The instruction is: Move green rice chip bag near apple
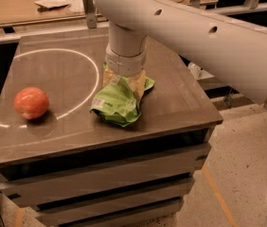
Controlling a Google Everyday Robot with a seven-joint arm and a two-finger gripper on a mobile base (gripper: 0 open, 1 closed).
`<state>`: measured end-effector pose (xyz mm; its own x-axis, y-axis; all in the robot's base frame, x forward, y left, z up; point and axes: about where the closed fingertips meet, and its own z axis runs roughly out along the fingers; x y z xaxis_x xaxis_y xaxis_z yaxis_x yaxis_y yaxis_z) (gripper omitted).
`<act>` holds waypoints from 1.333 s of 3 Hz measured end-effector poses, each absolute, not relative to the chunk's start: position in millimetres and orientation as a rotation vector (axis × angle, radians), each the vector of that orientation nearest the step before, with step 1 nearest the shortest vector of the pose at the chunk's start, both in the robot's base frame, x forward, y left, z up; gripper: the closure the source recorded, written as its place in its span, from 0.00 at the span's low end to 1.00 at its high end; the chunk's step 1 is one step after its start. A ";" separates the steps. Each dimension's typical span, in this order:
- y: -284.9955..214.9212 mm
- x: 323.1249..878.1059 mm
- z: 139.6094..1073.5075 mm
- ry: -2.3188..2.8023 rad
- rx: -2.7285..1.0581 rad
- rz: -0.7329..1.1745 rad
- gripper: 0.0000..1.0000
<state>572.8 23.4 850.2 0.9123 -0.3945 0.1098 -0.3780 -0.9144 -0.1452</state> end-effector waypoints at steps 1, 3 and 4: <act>19.2 570.2 869.5 0.657 -2.829 -0.135 1.00; 19.4 564.7 915.4 0.743 -2.631 -0.145 1.00; 35.9 567.2 922.0 0.747 -2.620 -0.198 1.00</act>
Offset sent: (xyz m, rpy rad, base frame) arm -0.0096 -0.0245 0.0866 0.3953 -0.0007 -0.1808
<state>567.2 35.9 922.0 0.8467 -0.5315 0.0246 -0.4737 -0.7739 -0.4203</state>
